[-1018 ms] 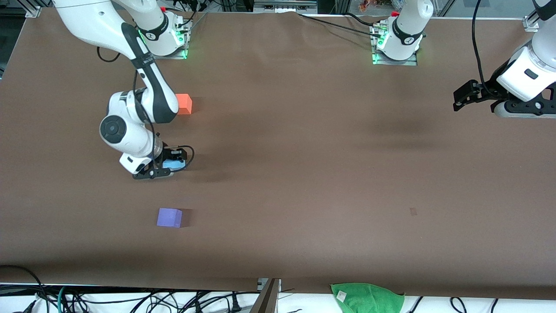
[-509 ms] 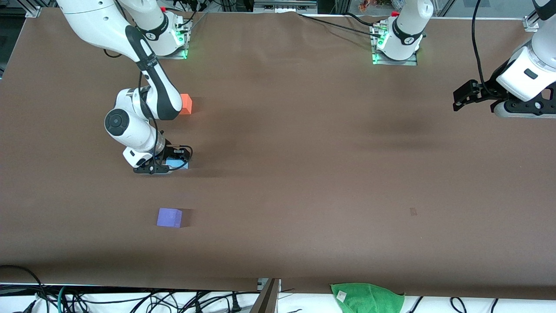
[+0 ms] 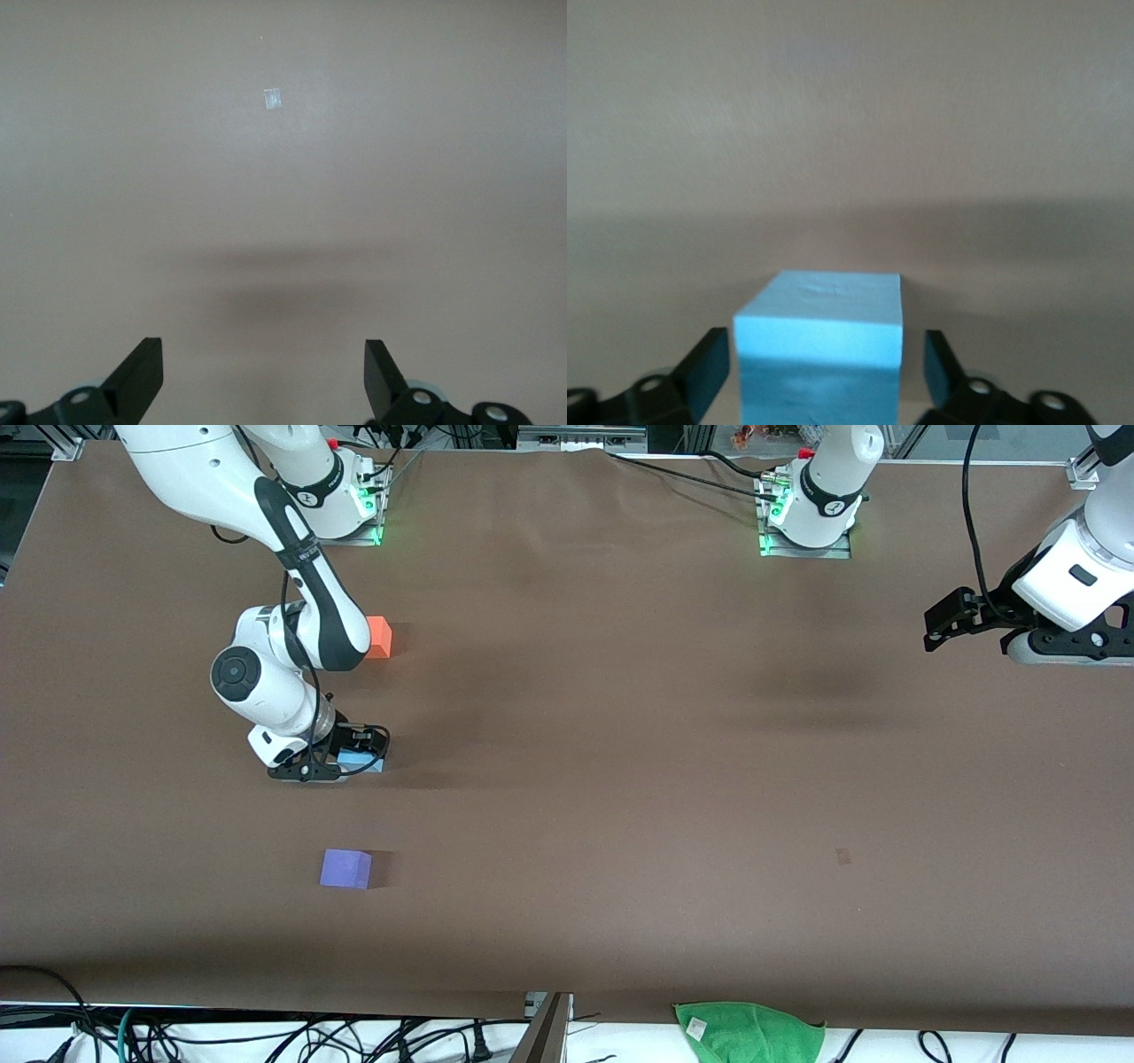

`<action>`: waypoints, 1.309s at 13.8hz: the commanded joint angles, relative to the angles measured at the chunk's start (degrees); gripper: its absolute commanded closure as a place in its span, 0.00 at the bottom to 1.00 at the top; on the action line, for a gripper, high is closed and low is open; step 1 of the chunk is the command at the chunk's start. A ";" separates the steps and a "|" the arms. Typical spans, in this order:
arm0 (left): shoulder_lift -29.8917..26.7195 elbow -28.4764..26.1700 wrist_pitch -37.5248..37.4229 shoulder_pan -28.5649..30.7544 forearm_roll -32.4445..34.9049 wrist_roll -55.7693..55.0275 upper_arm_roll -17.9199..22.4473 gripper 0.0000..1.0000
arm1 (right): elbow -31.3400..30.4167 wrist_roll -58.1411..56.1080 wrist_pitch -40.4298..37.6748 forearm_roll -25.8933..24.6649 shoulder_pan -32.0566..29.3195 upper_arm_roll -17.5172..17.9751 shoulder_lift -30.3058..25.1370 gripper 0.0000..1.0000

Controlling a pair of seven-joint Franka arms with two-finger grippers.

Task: Place blue block between orange and purple blocks

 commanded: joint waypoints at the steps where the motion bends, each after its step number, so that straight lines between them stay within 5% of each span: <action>1: 0.77 1.68 -0.64 -0.32 -1.15 -0.25 0.18 0.00 | 3.48 1.12 -9.44 0.87 0.07 -0.44 -5.83 0.00; 5: 0.77 1.68 -0.64 -0.32 -1.15 -0.16 0.18 0.00 | 15.61 1.29 -30.62 -2.82 0.07 -2.46 -12.16 0.00; 8: 0.77 1.68 -0.72 -0.32 -1.23 -0.25 0.18 0.00 | 17.74 0.33 -38.99 -3.35 0.07 -5.26 -20.33 0.00; 12: 0.77 1.68 -1.25 -0.32 -1.23 -0.33 0.18 0.00 | 30.21 0.06 -57.97 -3.70 -0.01 -7.73 -20.26 0.00; 18: 0.77 1.77 -1.43 -0.32 -1.23 -0.51 0.18 0.00 | 32.78 -0.90 -60.47 -6.77 0.25 -7.38 -21.41 0.00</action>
